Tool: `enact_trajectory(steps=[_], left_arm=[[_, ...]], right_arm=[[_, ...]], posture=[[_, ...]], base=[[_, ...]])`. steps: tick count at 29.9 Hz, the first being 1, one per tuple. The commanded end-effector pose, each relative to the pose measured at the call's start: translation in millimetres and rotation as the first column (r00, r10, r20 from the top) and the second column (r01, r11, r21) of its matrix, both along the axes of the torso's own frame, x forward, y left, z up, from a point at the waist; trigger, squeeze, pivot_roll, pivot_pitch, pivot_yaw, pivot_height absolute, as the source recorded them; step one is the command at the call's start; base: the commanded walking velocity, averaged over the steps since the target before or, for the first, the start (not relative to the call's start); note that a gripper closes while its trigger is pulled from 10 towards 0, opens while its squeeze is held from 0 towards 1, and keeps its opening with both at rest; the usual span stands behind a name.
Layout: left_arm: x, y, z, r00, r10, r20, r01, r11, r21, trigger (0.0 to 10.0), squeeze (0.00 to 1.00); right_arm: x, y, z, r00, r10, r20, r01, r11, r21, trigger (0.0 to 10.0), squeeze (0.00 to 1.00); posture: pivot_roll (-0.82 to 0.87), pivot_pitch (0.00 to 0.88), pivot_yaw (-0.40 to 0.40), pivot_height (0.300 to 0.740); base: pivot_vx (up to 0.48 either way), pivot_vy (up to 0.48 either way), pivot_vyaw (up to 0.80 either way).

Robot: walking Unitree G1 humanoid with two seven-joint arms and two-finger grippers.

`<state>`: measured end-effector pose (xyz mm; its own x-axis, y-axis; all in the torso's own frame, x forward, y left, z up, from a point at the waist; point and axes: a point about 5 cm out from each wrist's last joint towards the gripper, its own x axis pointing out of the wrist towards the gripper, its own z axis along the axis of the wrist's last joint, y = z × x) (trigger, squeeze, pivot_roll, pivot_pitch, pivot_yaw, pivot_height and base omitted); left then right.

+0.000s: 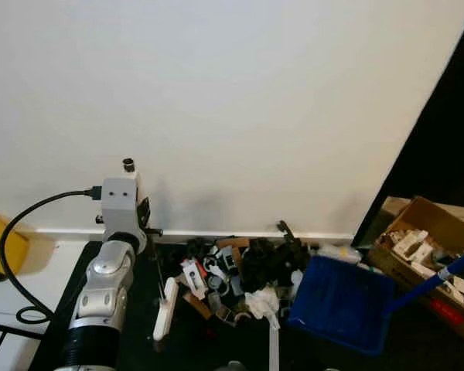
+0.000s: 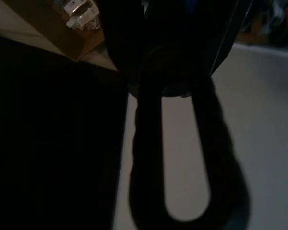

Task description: Sweep floor

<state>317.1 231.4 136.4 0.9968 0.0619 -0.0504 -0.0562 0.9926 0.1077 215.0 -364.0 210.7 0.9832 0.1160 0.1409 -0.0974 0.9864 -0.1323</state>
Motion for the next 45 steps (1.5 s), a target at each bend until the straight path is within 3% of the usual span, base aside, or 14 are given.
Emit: enact_trajectory(steps=[1,2,6,11,14,15,18,25,26,32,33,36,41,45], left_arm=[[-1.5,1.9,-3,1.000,0.015,-0.001,-0.015,1.000,0.015,10.0,0.00],[-1.5,1.9,-3,1.000,0.015,-0.001,-0.015,1.000,0.015,10.0,0.00],[-1.7,1.6,-5,1.000,0.015,-0.004,-0.015,1.000,0.017,10.0,0.00],[-1.4,-0.8,-6,1.000,0.011,-0.005,-0.011,1.000,0.019,10.0,0.00],[-1.4,-1.4,-6,1.000,0.009,-0.005,-0.009,1.000,0.017,10.0,0.00],[-1.6,-1.5,-7,1.000,0.008,-0.006,-0.008,1.000,0.017,10.0,0.00],[-1.7,-1.8,-7,1.000,0.008,-0.007,-0.007,1.000,0.016,10.0,0.00],[-0.2,-5.9,-8,1.000,0.002,-0.008,-0.001,1.000,0.017,10.0,0.00],[-0.8,-5.5,-8,1.000,0.004,-0.005,-0.004,1.000,0.019,10.0,0.00],[-2.8,-1.1,-10,1.000,0.021,-0.007,-0.021,0.999,0.024,10.0,0.00],[-4.1,2.5,-11,0.999,0.037,-0.007,-0.037,0.999,0.028,10.0,0.00],[-4.5,4.0,-11,0.999,0.044,-0.006,-0.044,0.999,0.028,10.0,0.00],[-7.8,10.5,-9,0.998,0.062,-0.003,-0.062,0.997,0.035,10.0,0.00],[-9.3,12.0,-10,0.998,0.066,-0.005,-0.066,0.997,0.038,10.0,0.00]], right_arm=[[-8.8,2.1,-7,0.997,0.045,-0.055,-0.045,0.999,0.010,10.0,0.00],[-8.8,2.1,-7,0.997,0.045,-0.055,-0.045,0.999,0.010,10.0,0.00],[-25.8,6.0,-41,0.964,0.127,-0.236,-0.119,0.992,0.044,10.0,0.00],[-30.9,-0.4,-53,0.955,0.100,-0.279,-0.081,0.994,0.079,10.0,0.00],[-33.0,-8.3,-60,0.945,0.031,-0.325,-0.031,1.000,0.007,10.0,0.00],[-28.5,-14.1,-65,0.943,-0.072,-0.325,0.044,0.995,-0.093,10.0,0.00],[-21.3,-12.2,-67,0.946,-0.124,-0.300,0.082,0.985,-0.151,10.0,0.00],[7.7,24.2,-80,0.959,-0.067,-0.276,0.011,0.980,-0.197,10.0,0.00],[21.0,34.1,-79,0.965,-0.026,-0.259,-0.024,0.981,-0.191,10.0,0.00],[37.0,47.3,-82,0.971,0.003,-0.237,-0.050,0.980,-0.194,10.0,0.00],[45.5,58.3,-85,0.974,0.016,-0.228,-0.067,0.974,-0.218,10.0,0.00],[48.9,63.1,-86,0.975,0.020,-0.223,-0.072,0.971,-0.228,10.0,0.00],[64.9,87.5,-100,0.967,0.069,-0.245,-0.126,0.967,-0.223,10.0,0.00],[70.3,92.2,-103,0.960,0.084,-0.265,-0.148,0.962,-0.229,10.0,0.00]], posture=[[-0.02,0.208,0.114,0.740],[-0.02,0.208,0.114,0.740],[-0.02,0.213,0.113,0.740],[-0.02,0.213,0.112,0.740],[-0.02,0.213,0.112,0.740],[-0.02,0.215,0.114,0.740],[-0.02,0.215,0.116,0.740],[0.00,0.216,0.117,0.740],[0.01,0.217,0.114,0.740],[0.01,0.220,0.108,0.740],[0.02,0.221,0.104,0.740],[0.02,0.221,0.104,0.740],[0.04,0.225,0.101,0.740],[0.04,0.228,0.098,0.740]], base=[[0.000,0.000,0.00],[0.000,0.000,0.00],[0.000,0.000,0.00],[0.000,0.000,0.00],[0.000,0.000,0.00],[0.000,0.000,0.00],[0.000,0.000,0.00],[0.000,0.000,0.00],[0.000,0.000,0.00],[0.000,0.000,0.00],[0.000,0.000,0.00],[0.000,0.000,0.00],[0.000,0.000,0.00],[0.000,0.000,0.00]])
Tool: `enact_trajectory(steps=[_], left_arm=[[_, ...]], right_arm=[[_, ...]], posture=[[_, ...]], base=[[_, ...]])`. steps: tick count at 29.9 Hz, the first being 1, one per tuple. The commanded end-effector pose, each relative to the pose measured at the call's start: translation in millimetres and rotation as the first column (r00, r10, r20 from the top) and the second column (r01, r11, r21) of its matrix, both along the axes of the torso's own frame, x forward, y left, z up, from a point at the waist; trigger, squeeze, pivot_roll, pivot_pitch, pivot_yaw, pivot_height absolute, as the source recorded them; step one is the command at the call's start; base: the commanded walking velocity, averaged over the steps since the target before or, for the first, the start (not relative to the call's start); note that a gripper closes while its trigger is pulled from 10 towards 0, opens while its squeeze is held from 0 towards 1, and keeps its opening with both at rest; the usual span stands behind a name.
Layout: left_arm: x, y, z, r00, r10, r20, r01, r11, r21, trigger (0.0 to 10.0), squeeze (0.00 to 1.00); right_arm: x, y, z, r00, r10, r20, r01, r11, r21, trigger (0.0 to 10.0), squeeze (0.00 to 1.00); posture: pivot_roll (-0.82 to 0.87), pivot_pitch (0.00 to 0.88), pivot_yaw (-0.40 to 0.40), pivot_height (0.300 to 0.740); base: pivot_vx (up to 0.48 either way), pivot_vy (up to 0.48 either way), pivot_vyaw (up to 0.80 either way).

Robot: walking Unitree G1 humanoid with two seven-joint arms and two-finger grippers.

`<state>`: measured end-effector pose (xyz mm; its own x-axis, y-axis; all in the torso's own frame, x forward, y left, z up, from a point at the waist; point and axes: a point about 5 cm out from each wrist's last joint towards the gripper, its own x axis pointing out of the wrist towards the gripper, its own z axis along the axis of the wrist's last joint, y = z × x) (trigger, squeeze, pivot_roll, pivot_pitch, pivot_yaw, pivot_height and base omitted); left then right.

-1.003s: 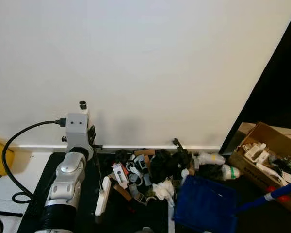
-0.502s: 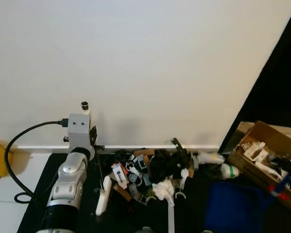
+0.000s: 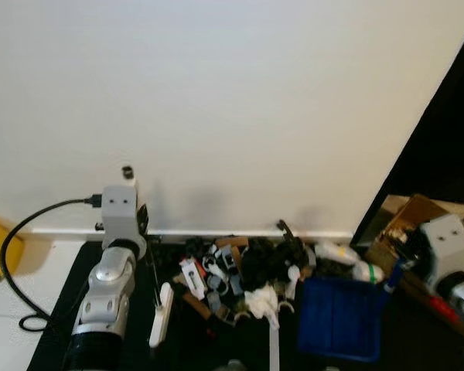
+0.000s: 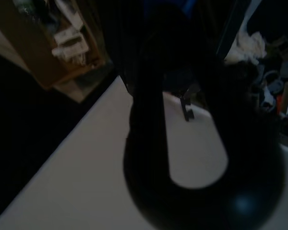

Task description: Sweep floor

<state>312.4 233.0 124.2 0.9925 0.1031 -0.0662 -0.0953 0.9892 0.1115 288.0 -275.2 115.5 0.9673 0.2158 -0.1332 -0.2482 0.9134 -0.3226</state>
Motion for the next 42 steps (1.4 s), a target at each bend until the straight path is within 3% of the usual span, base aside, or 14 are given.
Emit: enact_trajectory(steps=[1,12,16,26,31,37,42], left_arm=[[-5.3,10.9,1,1.000,0.026,0.008,-0.027,0.999,0.037,10.0,0.00],[-8.9,15.8,-2,0.999,0.047,-0.002,-0.046,0.998,0.051,10.0,0.00],[-9.6,21.0,-3,0.998,0.060,-0.006,-0.059,0.996,0.059,10.0,0.00],[-10.4,23.2,-7,0.998,0.062,-0.007,-0.062,0.996,0.069,10.0,0.00],[-16.0,35.4,-12,0.998,0.067,-0.023,-0.065,0.994,0.086,10.0,0.00],[-17.8,41.9,-22,0.997,0.073,-0.040,-0.071,0.996,0.049,10.0,0.00],[-9.7,40.3,-31,0.996,0.074,-0.053,-0.077,0.994,-0.075,10.0,0.00]], right_arm=[[0.2,4.2,-11,0.999,0.019,-0.035,-0.019,1.000,0.001,10.0,0.00],[14.5,29.5,-36,0.996,0.009,-0.085,0.007,0.982,0.188,10.0,0.00],[18.6,38.0,-39,0.991,0.078,-0.111,-0.045,0.961,0.273,10.0,0.00],[28.0,48.4,-34,0.986,0.137,-0.095,-0.096,0.932,0.350,10.0,0.00],[30.8,62.0,-38,0.976,0.193,-0.104,-0.155,0.942,0.297,10.0,0.00],[33.0,74.7,-41,0.970,0.218,-0.109,-0.174,0.933,0.316,10.0,0.00],[38.5,83.2,-37,0.970,0.228,-0.087,-0.190,0.928,0.321,10.0,0.00]], posture=[[0.04,0.228,0.098,0.740],[0.06,0.232,0.091,0.740],[0.06,0.230,0.090,0.740],[0.06,0.225,0.085,0.740],[0.06,0.225,0.078,0.740],[0.05,0.227,0.072,0.740],[0.04,0.238,0.061,0.740]], base=[[0.000,0.000,0.00],[0.000,0.000,0.00],[0.000,0.000,0.00],[0.000,0.000,0.00],[0.000,0.000,0.00],[0.000,0.000,0.00],[0.000,0.000,0.00]])
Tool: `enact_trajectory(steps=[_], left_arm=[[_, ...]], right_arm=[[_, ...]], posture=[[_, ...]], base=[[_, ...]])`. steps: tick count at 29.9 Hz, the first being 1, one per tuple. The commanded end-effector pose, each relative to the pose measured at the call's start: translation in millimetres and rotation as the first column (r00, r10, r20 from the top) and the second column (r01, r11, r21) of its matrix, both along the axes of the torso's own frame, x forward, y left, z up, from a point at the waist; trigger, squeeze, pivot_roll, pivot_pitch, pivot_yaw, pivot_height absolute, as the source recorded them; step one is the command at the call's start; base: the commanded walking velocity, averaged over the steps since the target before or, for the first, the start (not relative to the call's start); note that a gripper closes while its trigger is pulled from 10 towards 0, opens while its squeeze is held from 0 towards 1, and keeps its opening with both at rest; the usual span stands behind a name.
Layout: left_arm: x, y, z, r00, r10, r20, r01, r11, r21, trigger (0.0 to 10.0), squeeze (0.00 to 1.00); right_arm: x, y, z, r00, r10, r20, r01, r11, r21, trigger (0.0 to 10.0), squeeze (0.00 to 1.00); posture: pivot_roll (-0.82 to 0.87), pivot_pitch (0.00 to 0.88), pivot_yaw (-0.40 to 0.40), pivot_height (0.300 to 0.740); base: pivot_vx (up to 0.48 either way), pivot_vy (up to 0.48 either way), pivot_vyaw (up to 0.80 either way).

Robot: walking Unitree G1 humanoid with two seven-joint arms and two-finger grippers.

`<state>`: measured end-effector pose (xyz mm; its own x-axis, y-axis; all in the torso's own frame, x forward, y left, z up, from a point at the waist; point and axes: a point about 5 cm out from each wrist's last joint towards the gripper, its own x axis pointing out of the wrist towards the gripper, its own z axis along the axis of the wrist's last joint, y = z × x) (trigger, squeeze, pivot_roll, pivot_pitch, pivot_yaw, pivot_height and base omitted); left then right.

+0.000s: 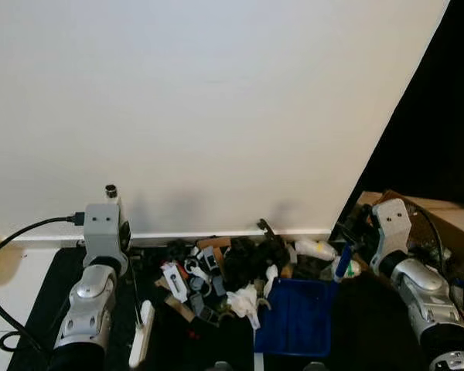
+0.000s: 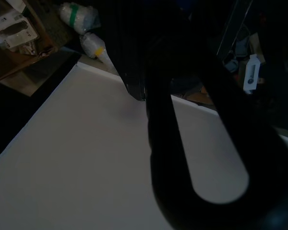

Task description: Sweep floor

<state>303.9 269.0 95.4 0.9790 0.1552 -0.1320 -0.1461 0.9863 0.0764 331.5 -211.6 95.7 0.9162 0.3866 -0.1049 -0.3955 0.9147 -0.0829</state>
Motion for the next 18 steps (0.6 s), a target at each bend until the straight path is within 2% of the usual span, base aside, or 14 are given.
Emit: enact_trajectory(steps=[1,5,10,14,17,18], left_arm=[[1.4,4.2,-2,0.999,0.033,0.016,-0.032,0.998,-0.063,10.0,0.00],[12.8,1.1,5,0.996,0.065,0.060,-0.057,0.991,-0.118,10.0,0.00],[17.9,-3.5,9,0.996,0.039,0.081,-0.029,0.993,-0.115,10.0,0.00],[13.9,-10.1,-2,0.999,0.012,0.047,-0.006,0.991,-0.137,10.0,0.00],[6.1,-22.2,-25,1.000,-0.008,-0.012,0.005,0.972,-0.234,10.0,0.00],[6.1,-22.2,-25,1.000,-0.008,-0.012,0.005,0.972,-0.234,10.0,0.00]], right_arm=[[-4.1,20.9,-16,0.995,0.076,-0.067,-0.072,0.995,0.063,10.0,0.00],[-2.7,21.7,-14,0.997,0.063,-0.033,-0.064,0.998,-0.011,10.0,0.00],[-2.3,26.3,-10,0.998,0.063,0.019,-0.061,0.996,-0.065,10.0,0.00],[-2.1,31.0,-7,0.997,0.061,0.056,-0.056,0.995,-0.087,10.0,0.00],[-3.0,42.7,-6,0.994,0.073,0.078,-0.068,0.995,-0.067,10.0,0.00],[-3.0,42.7,-6,0.994,0.073,0.078,-0.068,0.995,-0.067,10.0,0.00]], posture=[[0.04,0.238,0.061,0.740],[0.02,0.245,0.052,0.740],[0.01,0.243,0.054,0.740],[0.01,0.243,0.053,0.740],[0.01,0.243,0.053,0.740],[0.01,0.243,0.053,0.740]], base=[[0.000,0.000,0.00],[0.000,0.000,0.00],[0.000,0.000,0.00],[0.000,0.000,0.00],[0.000,0.000,0.00],[0.000,0.000,0.00]])
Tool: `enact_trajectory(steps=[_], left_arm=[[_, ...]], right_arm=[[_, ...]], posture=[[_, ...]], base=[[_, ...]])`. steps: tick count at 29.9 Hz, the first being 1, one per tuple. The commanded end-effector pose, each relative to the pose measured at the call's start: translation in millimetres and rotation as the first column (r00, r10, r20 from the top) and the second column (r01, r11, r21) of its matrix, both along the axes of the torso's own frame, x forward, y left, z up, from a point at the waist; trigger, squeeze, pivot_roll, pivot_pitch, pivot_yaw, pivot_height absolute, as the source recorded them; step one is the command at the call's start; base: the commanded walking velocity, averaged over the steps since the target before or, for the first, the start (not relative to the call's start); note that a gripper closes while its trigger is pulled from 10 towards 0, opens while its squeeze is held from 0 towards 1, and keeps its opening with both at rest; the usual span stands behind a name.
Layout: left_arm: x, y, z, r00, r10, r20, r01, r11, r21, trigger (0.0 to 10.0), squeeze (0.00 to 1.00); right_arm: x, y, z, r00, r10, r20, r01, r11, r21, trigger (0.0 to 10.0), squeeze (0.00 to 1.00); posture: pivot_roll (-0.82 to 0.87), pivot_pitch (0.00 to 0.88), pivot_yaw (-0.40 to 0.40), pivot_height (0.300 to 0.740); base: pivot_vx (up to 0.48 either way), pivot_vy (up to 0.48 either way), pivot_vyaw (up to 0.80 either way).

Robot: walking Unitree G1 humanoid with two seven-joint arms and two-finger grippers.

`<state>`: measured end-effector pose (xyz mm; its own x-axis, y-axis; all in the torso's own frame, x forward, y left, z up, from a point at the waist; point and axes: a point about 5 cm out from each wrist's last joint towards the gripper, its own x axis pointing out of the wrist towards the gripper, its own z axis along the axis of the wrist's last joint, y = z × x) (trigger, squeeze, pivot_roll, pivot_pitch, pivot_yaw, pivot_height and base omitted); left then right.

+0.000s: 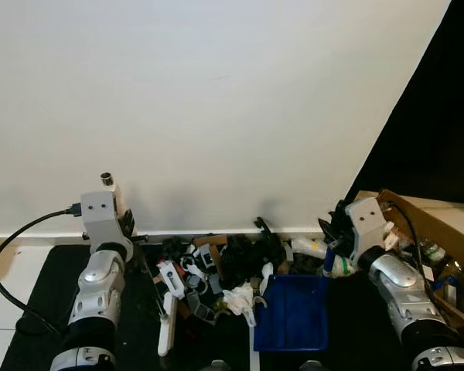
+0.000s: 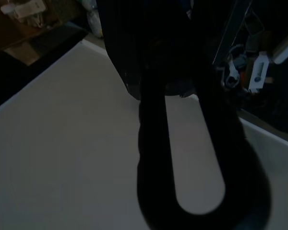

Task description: Sweep floor

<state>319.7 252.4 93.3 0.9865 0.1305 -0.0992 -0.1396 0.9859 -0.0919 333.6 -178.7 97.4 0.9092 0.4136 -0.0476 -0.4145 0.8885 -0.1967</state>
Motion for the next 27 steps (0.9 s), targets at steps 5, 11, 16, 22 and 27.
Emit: enact_trajectory(steps=[5,11,16,22,27], left_arm=[[-9.7,-40.4,-31,0.986,-0.160,-0.052,0.147,0.969,-0.198,10.0,0.00],[-5.3,-58.9,-22,0.968,-0.249,0.006,0.243,0.939,-0.244,10.0,0.00],[-8.0,-78.3,-10,0.921,-0.384,0.063,0.386,0.883,-0.267,10.0,0.00],[-13.4,-92.9,1,0.887,-0.449,0.107,0.460,0.839,-0.290,10.0,0.00],[-14.1,-103.9,14,0.872,-0.466,0.152,0.490,0.819,-0.300,10.0,0.00]], right_arm=[[-6.3,23.3,-10,0.998,0.061,-0.013,-0.060,0.998,0.037,10.0,0.00],[-7.2,30.2,-12,0.998,0.064,-0.009,-0.064,0.997,0.037,10.0,0.00],[-9.4,35.4,-13,0.998,0.067,-0.006,-0.067,0.997,0.040,10.0,0.00],[-10.2,36.9,-14,0.998,0.068,-0.004,-0.068,0.997,0.041,10.0,0.00],[-10.4,39.0,-15,0.998,0.070,-0.006,-0.069,0.997,0.044,10.0,0.00]], posture=[[0.01,0.245,0.048,0.740],[0.02,0.240,0.049,0.740],[0.02,0.234,0.056,0.740],[0.03,0.234,0.057,0.740],[0.04,0.231,0.057,0.740]], base=[[0.000,0.000,0.00],[0.000,0.000,0.00],[0.000,0.000,0.00],[0.000,0.000,0.00],[0.000,0.000,0.00]])
